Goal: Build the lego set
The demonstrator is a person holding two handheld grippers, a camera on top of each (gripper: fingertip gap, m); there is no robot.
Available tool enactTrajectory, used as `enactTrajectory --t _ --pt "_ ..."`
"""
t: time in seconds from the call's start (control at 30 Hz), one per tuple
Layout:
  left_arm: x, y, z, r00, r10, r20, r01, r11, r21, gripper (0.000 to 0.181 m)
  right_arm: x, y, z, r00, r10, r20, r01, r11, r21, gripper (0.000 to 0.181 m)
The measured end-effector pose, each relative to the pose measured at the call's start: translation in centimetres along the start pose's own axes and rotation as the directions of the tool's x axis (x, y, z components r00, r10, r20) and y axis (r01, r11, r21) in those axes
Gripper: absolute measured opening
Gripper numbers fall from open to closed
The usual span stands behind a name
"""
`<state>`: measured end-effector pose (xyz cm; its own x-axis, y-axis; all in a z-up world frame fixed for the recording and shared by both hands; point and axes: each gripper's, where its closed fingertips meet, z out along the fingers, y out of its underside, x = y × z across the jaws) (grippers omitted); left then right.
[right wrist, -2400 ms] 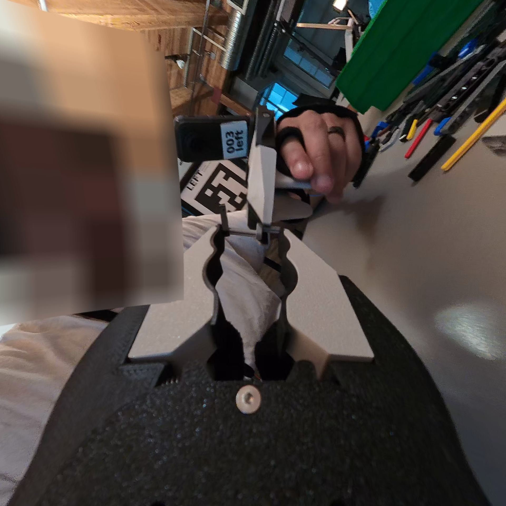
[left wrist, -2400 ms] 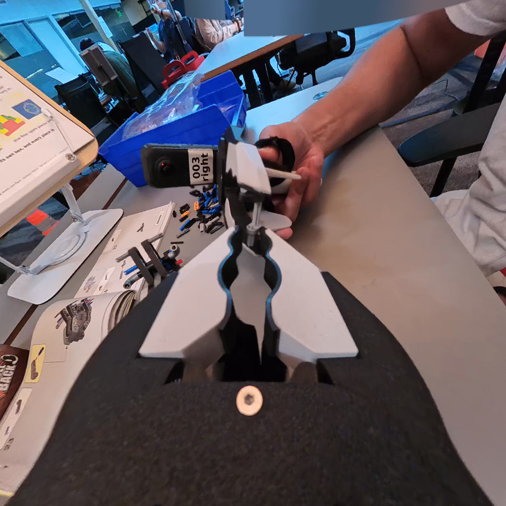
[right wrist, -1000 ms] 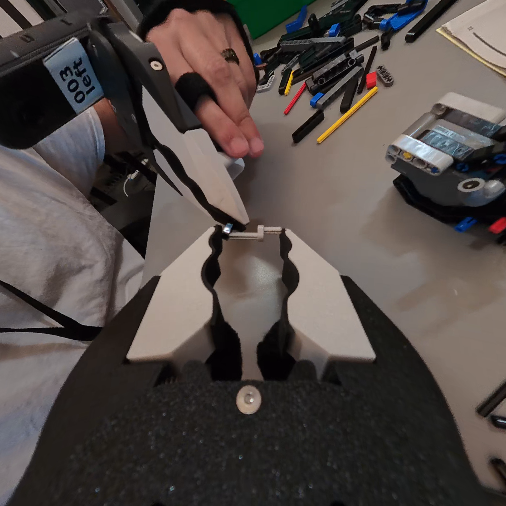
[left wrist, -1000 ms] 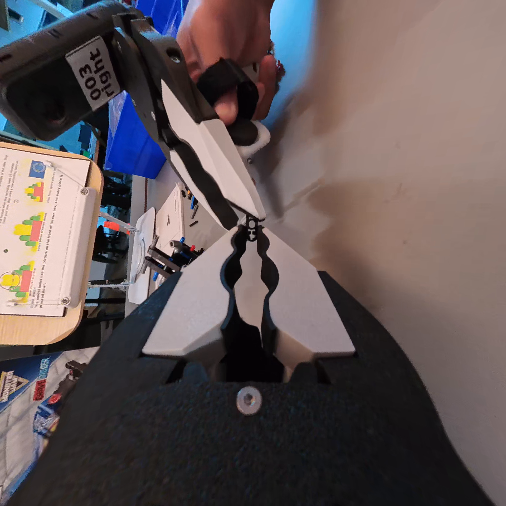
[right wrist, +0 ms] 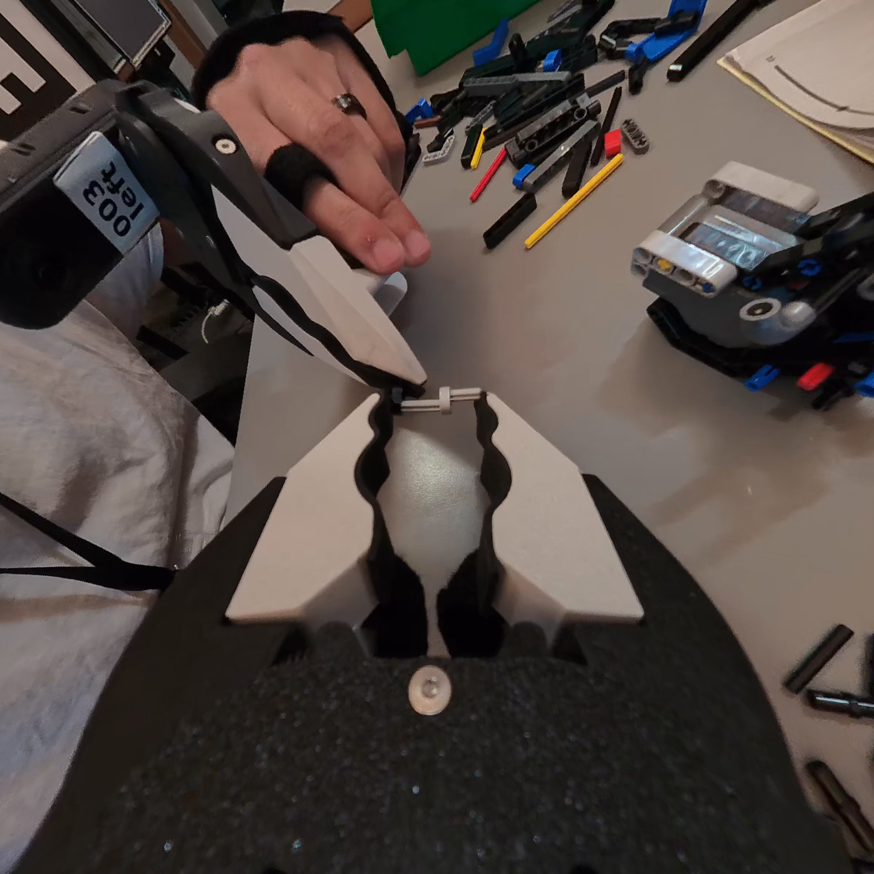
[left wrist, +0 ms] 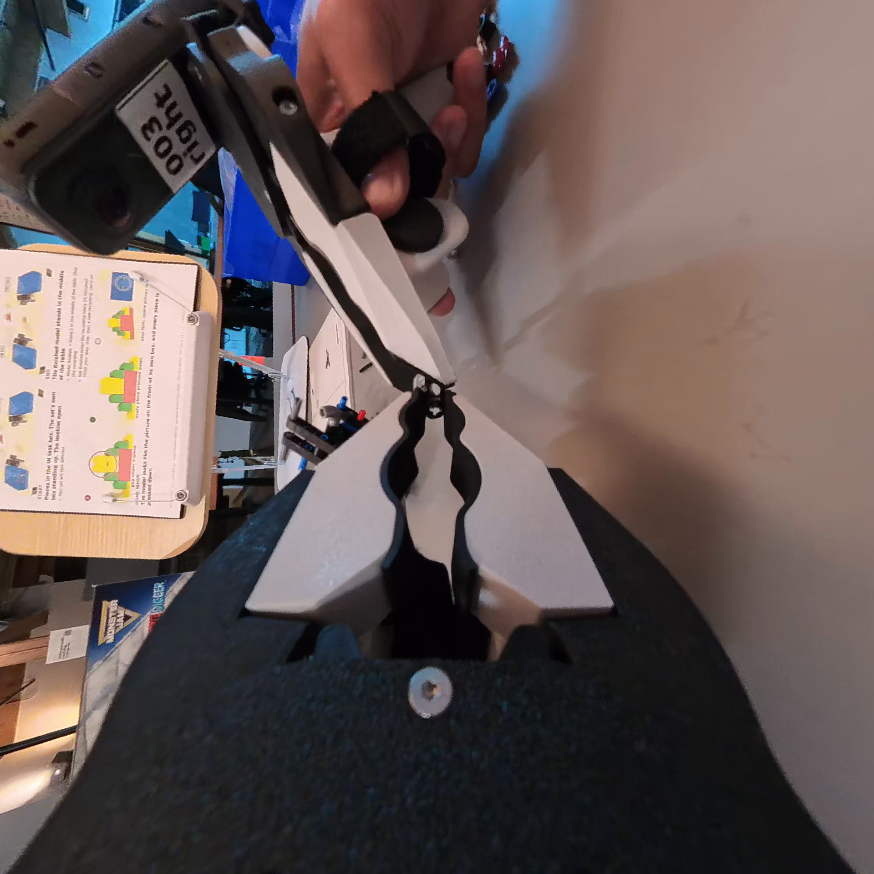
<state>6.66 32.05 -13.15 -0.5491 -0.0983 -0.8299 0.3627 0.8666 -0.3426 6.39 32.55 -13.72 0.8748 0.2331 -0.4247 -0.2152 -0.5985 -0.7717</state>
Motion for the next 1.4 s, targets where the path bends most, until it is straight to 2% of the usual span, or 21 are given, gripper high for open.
enactTrajectory --t 0.13,0.23,0.3,0.37,0.43,0.5,0.6,0.7,0.87,0.93,1.03,1.1,1.2,1.4 --pt "-0.4 0.1 0.0 1.000 -0.030 0.009 0.030 1.000 -0.003 0.006 0.1 -0.5 -0.2 0.999 -0.032 -0.010 0.032 0.999 0.042 0.036" --pt "-1.1 0.4 -0.3 0.998 -0.066 0.017 0.066 0.998 0.000 0.005 -0.4 -0.5 -0.4 0.998 -0.059 0.022 0.058 0.997 0.042 0.046" --pt "-1.3 0.5 -0.4 0.995 -0.095 0.013 0.095 0.995 0.013 0.005 -0.5 -0.6 -0.6 0.998 -0.052 0.038 0.050 0.998 0.047 0.046" --pt "-1.2 0.6 -0.4 0.987 -0.162 -0.018 0.162 0.986 0.028 0.006 0.0 -0.7 -0.9 0.998 -0.057 0.012 0.056 0.997 0.047 0.046" --pt "-1.4 0.6 -0.4 0.957 -0.280 -0.074 0.285 0.957 0.057 0.006 1.0 -0.6 -1.3 0.993 -0.101 -0.068 0.103 0.994 0.027 0.048" --pt "-1.8 0.6 -0.5 0.873 -0.461 -0.158 0.477 0.875 0.081 0.006 1.8 -1.3 -2.1 0.969 -0.185 -0.164 0.195 0.980 0.042 0.046" --pt "-2.8 0.3 -0.9 0.681 -0.667 -0.301 0.722 0.681 0.125 0.006 1.4 -2.0 -2.5 0.931 -0.290 -0.222 0.308 0.950 0.051 0.040" --pt "-3.4 -0.1 -1.5 0.575 -0.716 -0.395 0.811 0.563 0.160 0.006 0.4 -2.1 -2.0 0.894 -0.382 -0.233 0.403 0.914 0.044 0.037" --pt "-3.1 -1.7 -2.1 0.463 -0.710 -0.531 0.878 0.451 0.161 0.005 -0.5 -2.6 -1.6 0.821 -0.492 -0.289 0.523 0.851 0.036 0.025" --pt "-2.7 -1.8 -2.0 0.443 -0.706 -0.552 0.885 0.443 0.144 0.006 -1.3 -2.7 -1.7 0.830 -0.495 -0.257 0.526 0.847 0.069 0.007" --pt "-2.3 -2.0 -2.0 0.442 -0.697 -0.565 0.883 0.449 0.138 0.006 -1.7 -2.4 -1.8 0.876 -0.448 -0.179 0.467 0.880 0.086 0.007" --pt "-2.3 -1.9 -1.8 0.473 -0.695 -0.542 0.867 0.477 0.145 0.006 -1.6 -2.1 -1.8 0.903 -0.405 -0.141 0.418 0.905 0.078 0.006" --pt "-2.6 -1.5 -1.6 0.532 -0.695 -0.483 0.836 0.522 0.169 0.013 -0.9 -1.6 -1.6 0.915 -0.377 -0.147 0.385 0.922 0.035 0.006" --pt "-2.6 -1.6 -1.7 0.583 -0.674 -0.453 0.802 0.564 0.194 0.005 -0.9 -0.9 -1.0 0.911 -0.386 -0.147 0.389 0.921 -0.008 0.006"
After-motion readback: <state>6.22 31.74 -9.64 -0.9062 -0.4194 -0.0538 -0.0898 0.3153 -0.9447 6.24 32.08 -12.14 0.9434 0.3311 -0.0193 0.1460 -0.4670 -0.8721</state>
